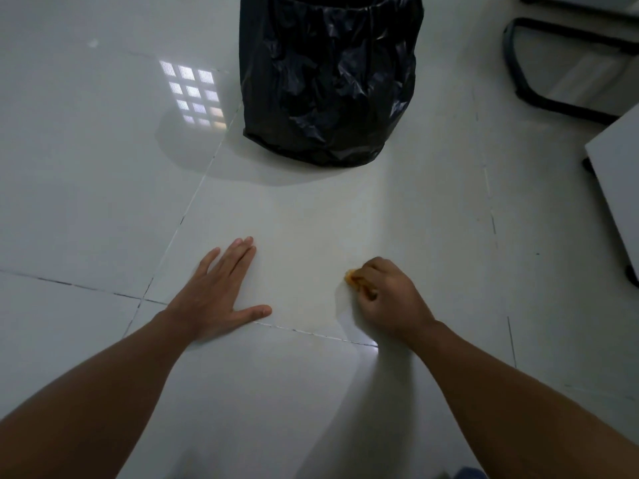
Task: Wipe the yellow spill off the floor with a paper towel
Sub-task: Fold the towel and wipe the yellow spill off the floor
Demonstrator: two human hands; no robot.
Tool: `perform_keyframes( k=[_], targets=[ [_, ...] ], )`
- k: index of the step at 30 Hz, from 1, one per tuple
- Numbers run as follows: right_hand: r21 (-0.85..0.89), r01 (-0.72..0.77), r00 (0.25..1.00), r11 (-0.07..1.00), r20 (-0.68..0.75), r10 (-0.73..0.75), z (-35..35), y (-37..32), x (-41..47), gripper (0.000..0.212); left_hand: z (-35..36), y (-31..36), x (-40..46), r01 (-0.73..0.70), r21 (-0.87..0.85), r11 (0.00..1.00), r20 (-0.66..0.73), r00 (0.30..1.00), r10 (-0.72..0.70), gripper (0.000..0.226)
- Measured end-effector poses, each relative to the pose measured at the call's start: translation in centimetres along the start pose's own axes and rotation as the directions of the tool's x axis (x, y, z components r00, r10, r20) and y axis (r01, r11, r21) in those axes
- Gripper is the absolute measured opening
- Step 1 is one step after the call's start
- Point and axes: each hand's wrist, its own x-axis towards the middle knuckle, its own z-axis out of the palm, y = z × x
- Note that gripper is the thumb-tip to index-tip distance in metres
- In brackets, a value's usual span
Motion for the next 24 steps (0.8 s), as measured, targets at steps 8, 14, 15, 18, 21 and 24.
perform_keyframes(
  k=[8, 14, 15, 18, 21, 24],
  targets=[
    [0.049, -0.223, 0.970, 0.974, -0.090, 0.227, -1.7, 2.1, 2.1, 0.018, -0.1, 0.0, 0.8, 0.050, -0.022, 0.998, -0.068, 0.996, -0.052, 0.099],
    [0.037, -0.172, 0.984, 0.984, -0.036, 0.173, -0.8, 1.6, 2.4, 0.012, -0.7, 0.2, 3.4, 0.048, -0.009, 0.999, -0.089, 0.995, -0.048, 0.089],
    [0.034, -0.167, 0.985, 0.985, -0.035, 0.168, -0.8, 1.9, 3.0, 0.013, -0.7, 0.1, 3.8, 0.047, -0.005, 0.999, -0.091, 0.995, -0.047, 0.087],
    [0.065, -0.240, 0.967, 0.969, -0.071, 0.244, -1.4, 2.9, 5.2, 0.013, -0.7, 0.1, 4.5, 0.044, -0.009, 0.999, -0.076, 0.996, -0.045, 0.082],
    [0.010, -0.230, 0.972, 0.973, -0.051, 0.230, -1.1, 2.9, 6.9, 0.013, -0.1, -0.4, 4.3, 0.037, 0.007, 0.999, -0.061, 0.997, -0.037, 0.079],
    [-0.010, -0.056, 0.998, 0.998, 0.029, 0.056, 0.5, 0.5, 7.2, 0.017, 0.2, -0.8, 3.9, 0.039, -0.001, 0.999, -0.060, 0.997, -0.039, 0.076]
  ],
)
